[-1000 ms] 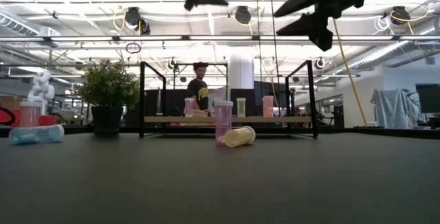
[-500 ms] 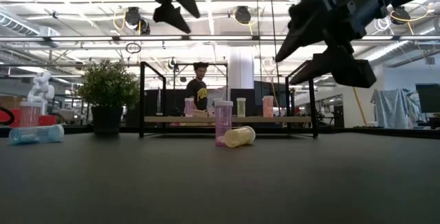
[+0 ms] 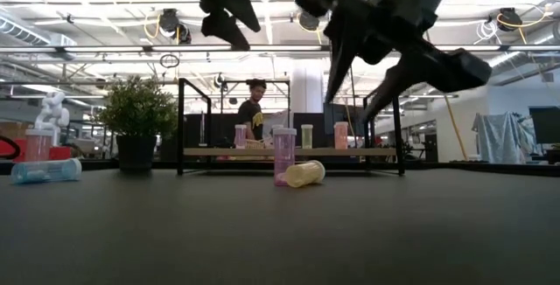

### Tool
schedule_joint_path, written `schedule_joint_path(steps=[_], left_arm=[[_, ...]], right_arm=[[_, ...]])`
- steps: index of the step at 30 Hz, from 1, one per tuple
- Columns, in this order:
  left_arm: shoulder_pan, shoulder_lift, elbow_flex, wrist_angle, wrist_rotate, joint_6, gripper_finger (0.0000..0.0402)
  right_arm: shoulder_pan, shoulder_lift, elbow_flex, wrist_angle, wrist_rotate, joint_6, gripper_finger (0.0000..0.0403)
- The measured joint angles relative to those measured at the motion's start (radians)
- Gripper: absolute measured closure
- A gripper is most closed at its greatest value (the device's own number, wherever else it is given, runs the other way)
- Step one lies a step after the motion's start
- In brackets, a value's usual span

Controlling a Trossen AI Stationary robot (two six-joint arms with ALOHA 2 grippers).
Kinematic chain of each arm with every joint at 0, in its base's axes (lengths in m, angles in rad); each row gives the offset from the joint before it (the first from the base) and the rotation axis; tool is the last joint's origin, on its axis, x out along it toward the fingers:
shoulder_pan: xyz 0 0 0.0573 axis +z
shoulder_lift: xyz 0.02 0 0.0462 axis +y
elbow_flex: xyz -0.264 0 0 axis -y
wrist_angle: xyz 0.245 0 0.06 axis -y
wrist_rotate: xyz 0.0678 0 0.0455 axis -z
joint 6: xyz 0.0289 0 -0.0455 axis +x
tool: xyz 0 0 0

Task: Pick and place medicine bottles onto shelf by color
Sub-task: Put the top yellow pill bottle on the shelf aligned with the other yellow pill bottle

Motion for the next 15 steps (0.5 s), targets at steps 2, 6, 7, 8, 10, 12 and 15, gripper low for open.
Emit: schedule_joint_path(steps=[2,6,7,8,10,12,15], left_arm=[[-0.009,0.0,-0.01,-0.001,0.0,-0.024,0.0087],[-0.033,0.0,-0.034,-0.004,0.0,-0.047,0.0087],[-0.041,0.0,-0.04,-0.008,0.0,-0.047,0.0087],[-0.049,0.0,-0.047,-0.012,0.001,-0.048,0.0087],[-0.065,0.0,-0.058,-0.016,0.001,-0.049,0.0087],[-0.08,0.0,-0.068,-0.026,0.001,-0.049,0.0087],[-0.1,0.0,-0.09,-0.034,0.001,-0.068,0.0087]], right_arm=[[-0.004,0.026,0.037,-0.049,0.001,0.01,0.0237],[-0.011,0.061,0.048,0.062,0.045,-0.125,0.0228],[-0.011,0.07,0.048,0.095,0.076,-0.147,0.0222],[-0.012,0.076,0.048,0.115,0.099,-0.157,0.0216],[-0.02,0.084,0.048,0.118,0.103,-0.144,0.0201],[-0.032,0.086,0.048,0.091,0.098,-0.143,0.0186],[-0.059,0.085,0.048,0.026,0.076,-0.158,0.0173]])
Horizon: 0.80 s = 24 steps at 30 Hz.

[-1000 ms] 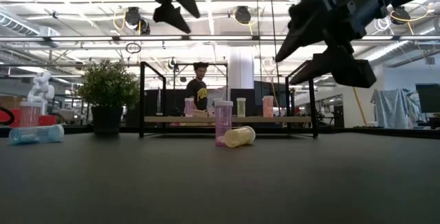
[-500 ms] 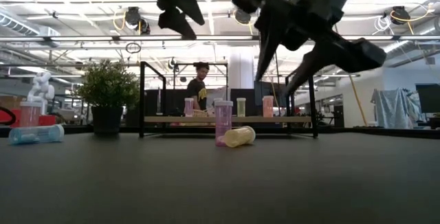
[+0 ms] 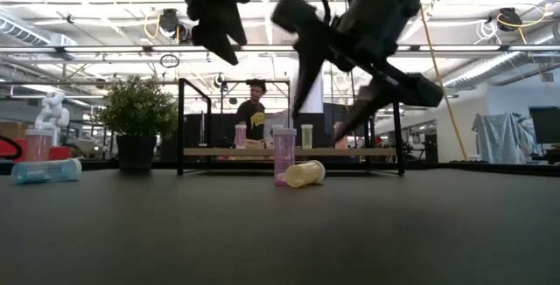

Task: Pick and place medicine bottles onto shelf by color
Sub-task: Put the top yellow pill bottle on the shelf aligned with the other yellow pill bottle

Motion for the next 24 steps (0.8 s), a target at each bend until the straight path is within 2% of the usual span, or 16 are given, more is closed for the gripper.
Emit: schedule_joint_path(steps=[3,9,14,17,24], left_arm=[[-0.017,0.0,-0.024,0.004,-0.003,-0.017,0.0087],[-0.027,0.002,-0.048,0.028,-0.01,-0.025,0.0087],[-0.014,0.002,-0.048,0.031,-0.012,-0.029,0.0087],[-0.005,0.002,-0.048,0.031,-0.013,-0.043,0.0087],[-0.003,0.002,-0.048,0.031,-0.014,-0.05,0.0087]], right_arm=[[-0.034,0.001,-0.001,-0.046,-0.035,-0.078,0.017],[-0.1,0.0,-0.002,-0.013,-0.105,-0.169,0.017],[-0.105,0.049,-0.002,-0.002,-0.108,-0.151,0.017],[-0.095,0.083,-0.002,0.054,-0.146,-0.154,0.017],[-0.082,0.116,0.0,0.044,-0.157,-0.139,0.017]])
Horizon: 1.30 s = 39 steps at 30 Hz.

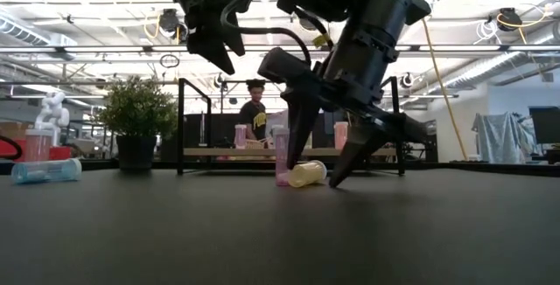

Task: Pick and place medicine bottles onto shelf by color
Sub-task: Put the top yellow pill bottle on the shelf aligned with the other yellow pill bottle

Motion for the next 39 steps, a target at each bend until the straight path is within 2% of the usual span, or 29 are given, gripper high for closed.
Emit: schedule_joint_path(steps=[4,11,19,26,33,39], left_arm=[[0.0,0.0,0.0,0.005,-0.002,0.001,0.0087],[0.002,0.0,0.0,0.003,-0.002,0.003,0.0087],[0.002,0.0,0.0,-0.005,-0.002,0.007,0.0087],[0.002,0.0,0.0,-0.005,-0.001,0.04,0.0087],[0.002,0.0,0.001,-0.004,-0.002,0.061,0.0087],[0.009,0.0,0.001,-0.004,-0.007,0.091,0.0087]], right_arm=[[-0.013,0.0,0.0,-0.038,0.022,0.027,0.0183],[-0.028,-0.003,0.001,-0.051,-0.048,0.036,0.0207],[-0.013,-0.019,-0.003,-0.04,0.006,0.059,0.0208],[-0.036,-0.019,-0.003,0.03,0.03,-0.072,0.0199],[-0.044,-0.013,-0.001,-0.096,0.031,-0.029,0.0188],[-0.054,-0.015,0.0,-0.118,0.02,-0.005,0.0192]])
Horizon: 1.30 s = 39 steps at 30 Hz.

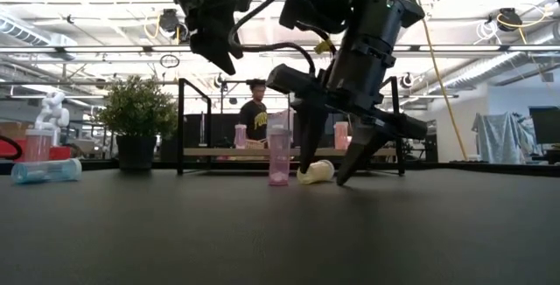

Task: Pick and place medicine bottles onto shelf by color
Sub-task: Put the top yellow pill bottle on the shelf aligned with the other yellow pill bottle

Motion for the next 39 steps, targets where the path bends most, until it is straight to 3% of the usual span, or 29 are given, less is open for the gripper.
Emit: schedule_joint_path(steps=[8,14,20,31,39], left_arm=[[0.015,0.0,0.0,-0.021,-0.002,0.019,0.0087],[0.015,0.0,0.0,0.008,-0.002,0.032,0.0087],[0.025,-0.001,0.0,0.019,-0.002,0.033,0.0087],[0.029,-0.001,0.0,-0.013,-0.002,0.018,0.0087],[0.03,-0.001,0.0,-0.002,-0.002,0.014,0.0087]], right_arm=[[0.011,-0.116,-0.002,-0.15,0.076,0.12,0.0193],[-0.043,-0.14,-0.002,-0.113,0.159,0.092,0.0193],[-0.098,-0.064,-0.003,0.051,0.055,0.063,0.0193],[-0.096,-0.056,-0.003,-0.109,0.005,0.089,0.0193],[-0.083,-0.056,-0.043,-0.059,-0.075,0.09,0.0193]])
